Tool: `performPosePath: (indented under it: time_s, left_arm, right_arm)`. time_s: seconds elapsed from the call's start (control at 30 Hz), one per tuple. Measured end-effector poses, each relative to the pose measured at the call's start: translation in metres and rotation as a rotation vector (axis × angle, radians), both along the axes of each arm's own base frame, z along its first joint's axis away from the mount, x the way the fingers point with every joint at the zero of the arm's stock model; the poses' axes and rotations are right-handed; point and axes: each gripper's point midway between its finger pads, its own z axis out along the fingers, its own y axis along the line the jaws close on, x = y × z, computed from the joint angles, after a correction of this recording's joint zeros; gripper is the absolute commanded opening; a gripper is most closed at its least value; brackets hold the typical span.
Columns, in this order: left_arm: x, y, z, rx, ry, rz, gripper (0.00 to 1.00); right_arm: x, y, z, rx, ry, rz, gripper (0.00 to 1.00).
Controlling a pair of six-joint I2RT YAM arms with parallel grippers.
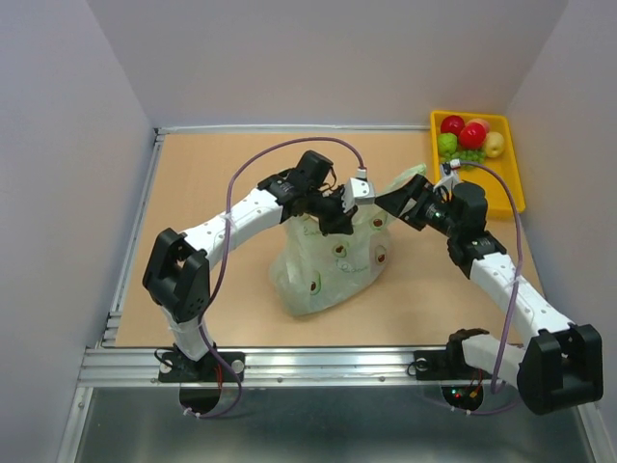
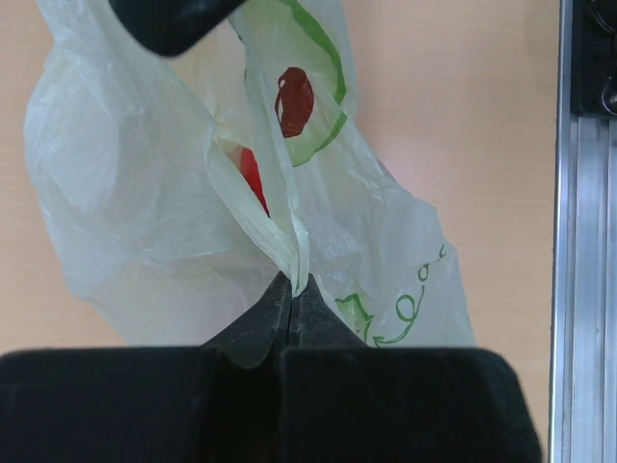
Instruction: Place the fake fruits into the plastic bag and tie a complex knot
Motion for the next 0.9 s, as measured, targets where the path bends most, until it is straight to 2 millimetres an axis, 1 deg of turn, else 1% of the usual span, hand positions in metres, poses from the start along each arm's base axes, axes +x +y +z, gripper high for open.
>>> performPosePath:
  time_s: [0.07,0.17,0.23,0.27,0.3,0.33,0.37,0.4,0.43,0.6,0.7,0.83,0.9]
  left_arm:
    - [0.001,-0.001,-0.001,0.0,0.0,-0.001,0.0]
    - [-0.001,-0.004,-0.001,0.002,0.0,-0.008,0.0]
    - [-0.003,-0.005,-0.001,0.002,-0.003,-0.015,0.0]
    - [-0.004,-0.006,-0.002,0.003,-0.006,-0.023,0.0]
    - [-0.005,-0.006,-0.002,0.004,-0.008,-0.028,0.0]
    - [-0.007,-0.007,-0.002,0.006,-0.011,-0.037,0.0]
    - [-0.008,-0.007,-0.003,0.007,-0.013,-0.042,0.0]
    - [-0.009,-0.008,-0.003,0.008,-0.016,-0.047,0.0]
    - [-0.01,-0.008,-0.003,0.01,-0.019,-0.054,0.0]
    - [-0.01,-0.005,-0.005,0.02,-0.039,-0.075,0.0]
    - [-0.006,-0.001,-0.006,0.024,-0.047,-0.077,0.0]
    - [0.01,0.009,-0.001,0.004,-0.064,-0.065,0.0]
    - [0.025,0.011,0.012,-0.026,-0.082,-0.059,0.0]
  right_arm:
    - [0.004,0.001,-0.007,-0.002,0.027,-0.019,0.95]
    - [0.01,0.0,-0.019,-0.012,0.066,-0.05,0.88]
    - [0.012,0.0,-0.025,-0.022,0.08,-0.062,0.74]
    - [0.013,0.0,-0.026,-0.025,0.082,-0.066,0.63]
    - [0.014,-0.001,-0.027,-0.029,0.079,-0.068,0.43]
    - [0.014,-0.001,-0.027,-0.032,0.075,-0.068,0.33]
    - [0.014,-0.001,-0.026,-0.039,0.065,-0.065,0.15]
    - [0.015,-0.001,-0.025,-0.044,0.051,-0.06,0.06]
    - [0.015,0.0,-0.023,-0.047,0.037,-0.051,0.01]
    - [0.011,0.001,-0.021,-0.102,-0.048,0.0,0.0]
    - [-0.001,0.004,-0.021,-0.132,-0.102,0.06,0.0]
    - [-0.019,0.008,-0.008,-0.154,-0.202,0.127,0.01]
    - [-0.032,0.011,0.002,-0.159,-0.266,0.166,0.0]
